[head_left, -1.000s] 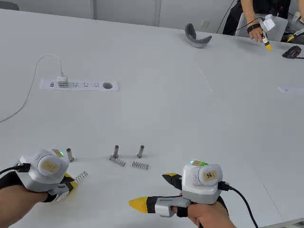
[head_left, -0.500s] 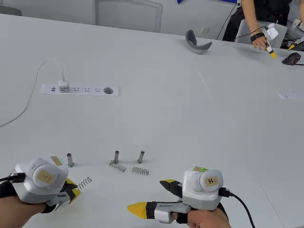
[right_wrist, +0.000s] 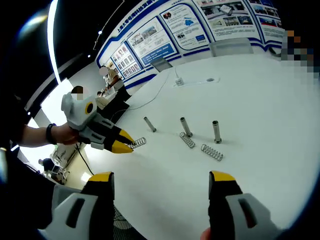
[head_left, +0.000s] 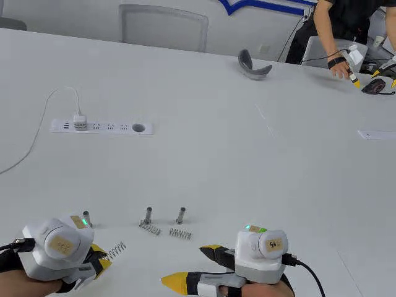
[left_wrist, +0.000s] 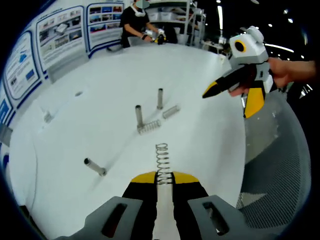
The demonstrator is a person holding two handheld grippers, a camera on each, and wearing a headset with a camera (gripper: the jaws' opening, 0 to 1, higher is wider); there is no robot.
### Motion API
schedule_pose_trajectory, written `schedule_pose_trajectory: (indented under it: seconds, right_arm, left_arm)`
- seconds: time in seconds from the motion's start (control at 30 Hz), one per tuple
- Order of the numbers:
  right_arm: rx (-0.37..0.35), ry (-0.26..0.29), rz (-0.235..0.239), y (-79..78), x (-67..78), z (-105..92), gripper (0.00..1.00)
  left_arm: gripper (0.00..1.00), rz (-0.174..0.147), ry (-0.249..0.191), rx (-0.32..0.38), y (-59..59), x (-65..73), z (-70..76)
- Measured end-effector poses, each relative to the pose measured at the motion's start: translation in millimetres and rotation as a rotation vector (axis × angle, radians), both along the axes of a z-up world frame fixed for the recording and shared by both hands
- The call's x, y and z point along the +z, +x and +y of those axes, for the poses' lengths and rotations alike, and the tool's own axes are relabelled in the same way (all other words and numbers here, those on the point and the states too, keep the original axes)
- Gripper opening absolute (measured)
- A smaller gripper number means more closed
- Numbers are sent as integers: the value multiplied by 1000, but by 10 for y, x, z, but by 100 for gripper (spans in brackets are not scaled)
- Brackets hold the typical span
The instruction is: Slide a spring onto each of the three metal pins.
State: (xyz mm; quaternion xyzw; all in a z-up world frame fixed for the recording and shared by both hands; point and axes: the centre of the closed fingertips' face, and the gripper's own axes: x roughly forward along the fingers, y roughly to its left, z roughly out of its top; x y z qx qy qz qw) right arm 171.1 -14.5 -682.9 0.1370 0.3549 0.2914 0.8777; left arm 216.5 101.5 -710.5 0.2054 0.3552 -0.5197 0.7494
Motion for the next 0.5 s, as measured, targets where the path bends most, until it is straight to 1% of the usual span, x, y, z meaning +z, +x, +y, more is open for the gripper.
schedule_pose_trajectory:
  seconds: [0.17, 0.3, 0.47, 0.5]
  right_arm:
    - [6, 16, -8, 34, 18, -19, 75]
    - [-7, 38, -14, 79, 49, -55, 72]
    - [-18, 68, -16, 122, 90, -60, 67]
    - [-14, 84, -20, 128, 114, -42, 65]
  left_arm:
    - [10, -5, -11, -17, 14, 42, -90]
    - [10, -12, -20, -29, 12, 79, -173]
    - [10, -14, -33, -40, -19, 111, -287]
    - [10, -18, -35, -51, -39, 118, -316]
